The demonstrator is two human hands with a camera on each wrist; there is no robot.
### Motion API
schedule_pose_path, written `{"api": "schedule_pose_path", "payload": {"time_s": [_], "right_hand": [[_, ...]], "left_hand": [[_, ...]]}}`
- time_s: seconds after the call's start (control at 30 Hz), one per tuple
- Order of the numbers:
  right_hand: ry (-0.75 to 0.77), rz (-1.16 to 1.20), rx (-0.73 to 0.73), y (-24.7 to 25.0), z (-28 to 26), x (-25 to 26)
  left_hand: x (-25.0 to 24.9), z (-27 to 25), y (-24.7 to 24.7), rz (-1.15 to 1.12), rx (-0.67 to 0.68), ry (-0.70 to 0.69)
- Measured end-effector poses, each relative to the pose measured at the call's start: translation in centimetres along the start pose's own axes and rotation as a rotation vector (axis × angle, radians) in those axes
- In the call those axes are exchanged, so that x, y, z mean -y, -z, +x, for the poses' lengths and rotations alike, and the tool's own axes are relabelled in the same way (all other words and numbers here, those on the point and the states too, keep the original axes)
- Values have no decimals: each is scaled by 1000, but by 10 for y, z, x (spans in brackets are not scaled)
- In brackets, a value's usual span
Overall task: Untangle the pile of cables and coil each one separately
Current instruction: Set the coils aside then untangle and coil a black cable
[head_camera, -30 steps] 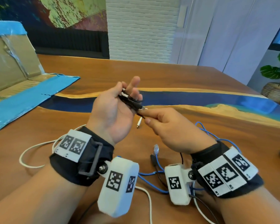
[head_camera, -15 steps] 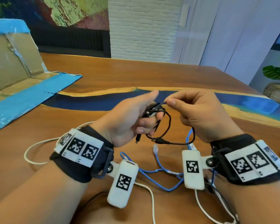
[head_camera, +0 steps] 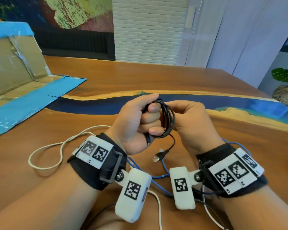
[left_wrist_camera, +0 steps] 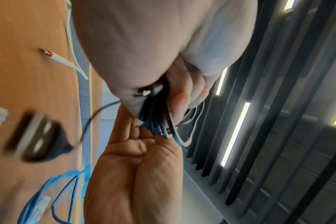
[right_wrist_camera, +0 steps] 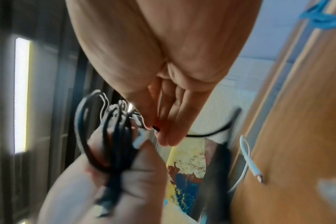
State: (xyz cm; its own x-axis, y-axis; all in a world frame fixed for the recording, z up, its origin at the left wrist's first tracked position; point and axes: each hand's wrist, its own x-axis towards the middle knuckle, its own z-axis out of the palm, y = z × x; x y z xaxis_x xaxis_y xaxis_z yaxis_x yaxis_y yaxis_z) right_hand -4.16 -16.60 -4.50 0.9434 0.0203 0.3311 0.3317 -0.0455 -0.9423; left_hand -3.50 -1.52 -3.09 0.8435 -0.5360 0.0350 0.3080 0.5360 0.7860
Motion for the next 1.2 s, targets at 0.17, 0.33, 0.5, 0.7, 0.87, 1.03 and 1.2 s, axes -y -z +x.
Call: {"api": "schedule_pose_path", "payload": {"time_s": [0.17, 0.33, 0.5, 0.7, 0.87, 1.03, 1.2], "right_hand": [[-213, 336, 196, 2, -2, 4], [-124, 192, 114, -6, -1, -6], [-191, 186, 81, -9, 1, -7], [-260, 337, 161, -7, 4, 0], [-187, 329, 298, -4, -3, 6], [-126, 44, 241, 5, 0, 4], [-60, -100, 138, 9, 1, 2]], "left_hand": [[-5, 5, 6, 84, -99, -67], [-9, 4, 10, 228, -137, -55], [-17, 3, 12, 357, -155, -59], [-22, -1, 14, 462, -171, -43], [-14, 2, 12, 494, -159, -43], [-6, 4, 12, 512, -187, -57], [-4, 5, 12, 490, -182, -93]]}}
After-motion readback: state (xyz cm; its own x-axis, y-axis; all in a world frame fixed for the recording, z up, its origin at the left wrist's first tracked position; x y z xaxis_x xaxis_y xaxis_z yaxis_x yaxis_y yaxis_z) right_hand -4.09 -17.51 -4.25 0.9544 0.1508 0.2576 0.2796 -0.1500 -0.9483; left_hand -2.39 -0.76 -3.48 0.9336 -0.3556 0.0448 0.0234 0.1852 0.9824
